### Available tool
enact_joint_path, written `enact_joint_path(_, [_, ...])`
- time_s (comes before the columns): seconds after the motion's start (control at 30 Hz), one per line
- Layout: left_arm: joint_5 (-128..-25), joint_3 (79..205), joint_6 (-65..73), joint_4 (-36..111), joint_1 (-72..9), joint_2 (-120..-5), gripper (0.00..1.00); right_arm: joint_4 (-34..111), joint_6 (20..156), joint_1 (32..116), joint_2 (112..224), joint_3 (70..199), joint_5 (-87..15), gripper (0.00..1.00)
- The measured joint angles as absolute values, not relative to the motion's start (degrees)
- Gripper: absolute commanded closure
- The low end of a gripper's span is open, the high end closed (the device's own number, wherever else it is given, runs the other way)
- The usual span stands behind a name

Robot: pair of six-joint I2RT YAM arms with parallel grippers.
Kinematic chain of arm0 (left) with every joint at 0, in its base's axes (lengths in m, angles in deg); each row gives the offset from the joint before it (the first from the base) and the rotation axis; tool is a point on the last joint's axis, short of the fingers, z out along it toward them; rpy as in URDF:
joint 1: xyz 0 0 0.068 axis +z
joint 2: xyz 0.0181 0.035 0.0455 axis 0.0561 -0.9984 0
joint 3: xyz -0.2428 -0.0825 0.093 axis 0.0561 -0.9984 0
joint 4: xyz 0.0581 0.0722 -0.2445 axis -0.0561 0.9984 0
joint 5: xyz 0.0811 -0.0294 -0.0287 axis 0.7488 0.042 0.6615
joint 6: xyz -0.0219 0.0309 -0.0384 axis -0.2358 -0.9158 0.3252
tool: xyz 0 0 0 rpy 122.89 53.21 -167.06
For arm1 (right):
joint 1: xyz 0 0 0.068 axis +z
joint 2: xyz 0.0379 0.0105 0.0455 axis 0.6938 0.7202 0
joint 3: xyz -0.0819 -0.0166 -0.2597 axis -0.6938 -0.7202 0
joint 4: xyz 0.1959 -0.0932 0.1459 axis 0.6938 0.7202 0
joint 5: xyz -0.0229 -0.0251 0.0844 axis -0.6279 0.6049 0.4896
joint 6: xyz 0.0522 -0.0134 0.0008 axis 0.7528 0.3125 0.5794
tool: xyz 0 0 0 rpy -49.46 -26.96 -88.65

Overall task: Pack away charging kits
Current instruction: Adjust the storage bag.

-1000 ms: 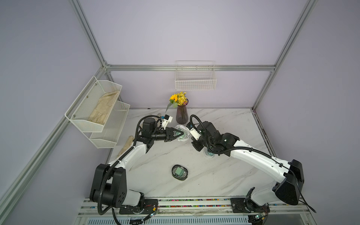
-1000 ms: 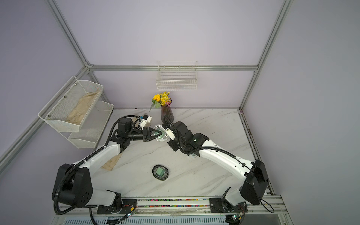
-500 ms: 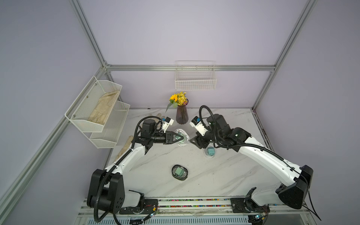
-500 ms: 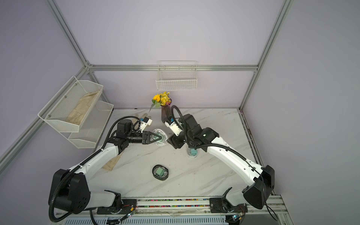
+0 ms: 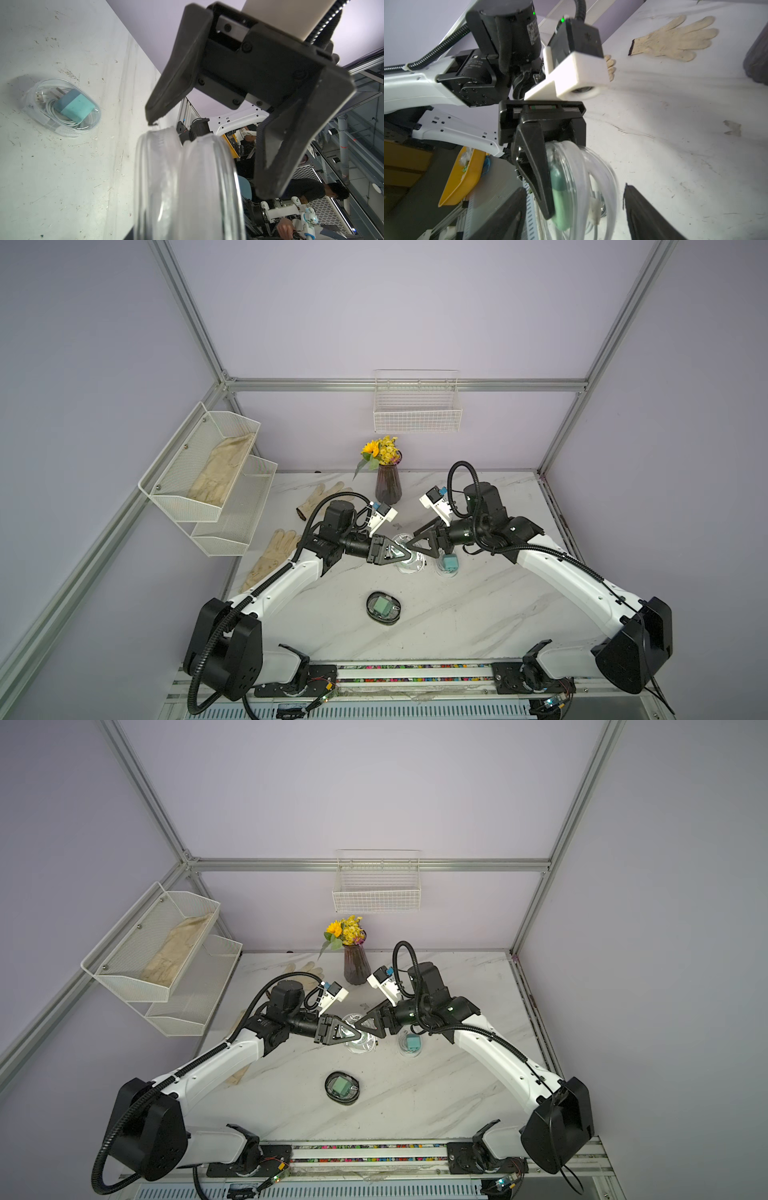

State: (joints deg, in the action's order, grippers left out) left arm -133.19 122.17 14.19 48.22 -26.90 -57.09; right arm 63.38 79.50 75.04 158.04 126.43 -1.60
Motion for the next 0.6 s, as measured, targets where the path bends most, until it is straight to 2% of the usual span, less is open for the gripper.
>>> enact_joint_path(0.13, [-133.9, 122.3, 13.9, 48.4, -27.8, -57.1, 1.00, 61.1, 80.7, 75.0, 157.7, 123.1, 0.7, 0.33])
enact_joint_path(0.27, [-133.7, 122.3, 13.7, 49.4, -28.1, -57.0, 1.00, 57.3, 82.7, 75.0, 157.4, 120.7, 4.3, 0.65])
enact_joint_path(0.4, [-134.5, 122.3, 11.9, 50.9, -27.9, -56.6, 1.00, 54.3, 85.3, 74.0, 157.3, 119.4, 6.6, 0.89])
enact_joint_path(0.43, [-134.5, 122.3, 11.5, 51.4, -27.9, -56.4, 1.00, 53.3, 85.9, 73.8, 157.3, 118.9, 7.0, 1.00])
enact_joint_path(0.6, [-134.1, 122.3, 9.8, 54.8, -27.6, -55.5, 0.98, 48.3, 89.3, 73.8, 157.3, 116.3, 8.8, 1.00])
